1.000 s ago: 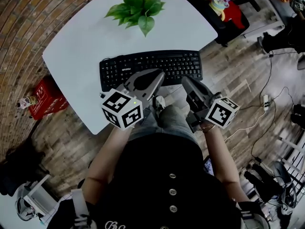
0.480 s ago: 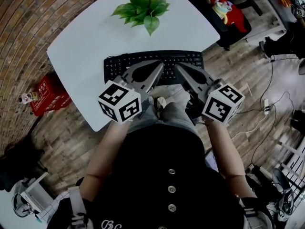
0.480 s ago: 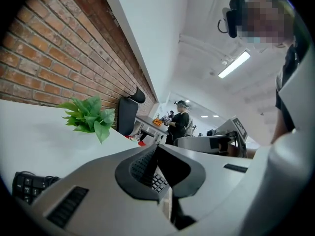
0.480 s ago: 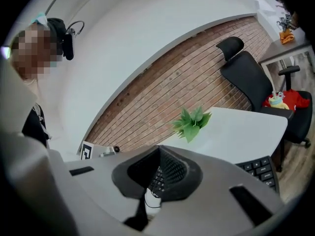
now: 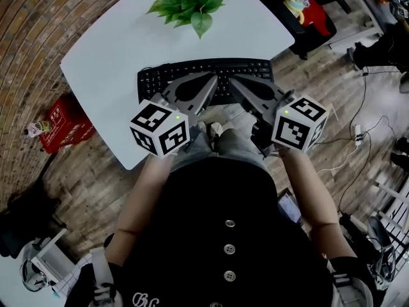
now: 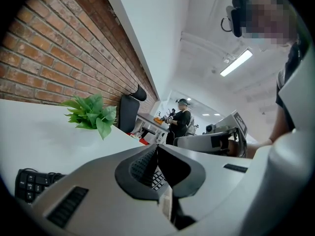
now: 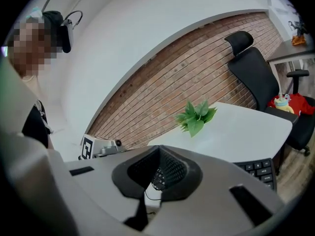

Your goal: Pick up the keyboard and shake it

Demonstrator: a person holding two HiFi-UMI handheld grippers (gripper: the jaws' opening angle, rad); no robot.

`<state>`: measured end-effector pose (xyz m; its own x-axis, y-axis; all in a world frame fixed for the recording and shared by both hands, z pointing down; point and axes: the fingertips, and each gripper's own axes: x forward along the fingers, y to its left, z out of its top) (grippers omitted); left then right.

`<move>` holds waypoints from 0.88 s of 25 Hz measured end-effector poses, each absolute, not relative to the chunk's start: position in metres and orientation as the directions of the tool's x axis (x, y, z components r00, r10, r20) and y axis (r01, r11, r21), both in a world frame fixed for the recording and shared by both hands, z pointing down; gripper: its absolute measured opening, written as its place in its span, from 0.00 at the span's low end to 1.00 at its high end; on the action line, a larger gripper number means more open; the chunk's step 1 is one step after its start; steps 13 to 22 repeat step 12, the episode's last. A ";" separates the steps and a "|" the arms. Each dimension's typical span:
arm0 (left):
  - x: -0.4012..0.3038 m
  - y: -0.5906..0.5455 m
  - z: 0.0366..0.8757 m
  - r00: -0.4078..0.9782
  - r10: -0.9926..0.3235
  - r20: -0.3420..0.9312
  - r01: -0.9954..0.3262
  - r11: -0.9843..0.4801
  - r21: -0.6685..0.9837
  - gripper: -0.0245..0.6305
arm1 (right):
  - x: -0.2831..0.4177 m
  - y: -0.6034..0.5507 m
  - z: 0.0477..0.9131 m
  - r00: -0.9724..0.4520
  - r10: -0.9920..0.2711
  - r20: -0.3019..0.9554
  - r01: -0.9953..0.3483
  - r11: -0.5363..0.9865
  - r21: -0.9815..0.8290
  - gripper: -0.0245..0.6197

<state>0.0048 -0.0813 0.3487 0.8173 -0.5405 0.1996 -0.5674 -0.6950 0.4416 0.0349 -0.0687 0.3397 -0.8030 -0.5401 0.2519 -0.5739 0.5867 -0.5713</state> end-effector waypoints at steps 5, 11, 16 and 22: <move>0.007 -0.076 0.351 0.824 -0.526 0.211 -0.560 -0.699 0.445 0.06 | 0.034 -0.063 0.339 -0.821 -0.490 0.292 -0.564 0.622 -0.543 0.08; 0.005 -0.073 0.352 0.819 -0.531 0.215 -0.566 -0.690 0.451 0.06 | 0.036 -0.057 0.339 -0.832 -0.457 0.315 -0.553 0.636 -0.538 0.08; 0.003 -0.073 0.353 0.817 -0.536 0.215 -0.569 -0.686 0.454 0.06 | 0.035 -0.056 0.339 -0.834 -0.452 0.315 -0.549 0.637 -0.541 0.08; 0.003 -0.073 0.353 0.817 -0.536 0.215 -0.569 -0.686 0.454 0.06 | 0.035 -0.056 0.339 -0.834 -0.452 0.315 -0.549 0.637 -0.541 0.08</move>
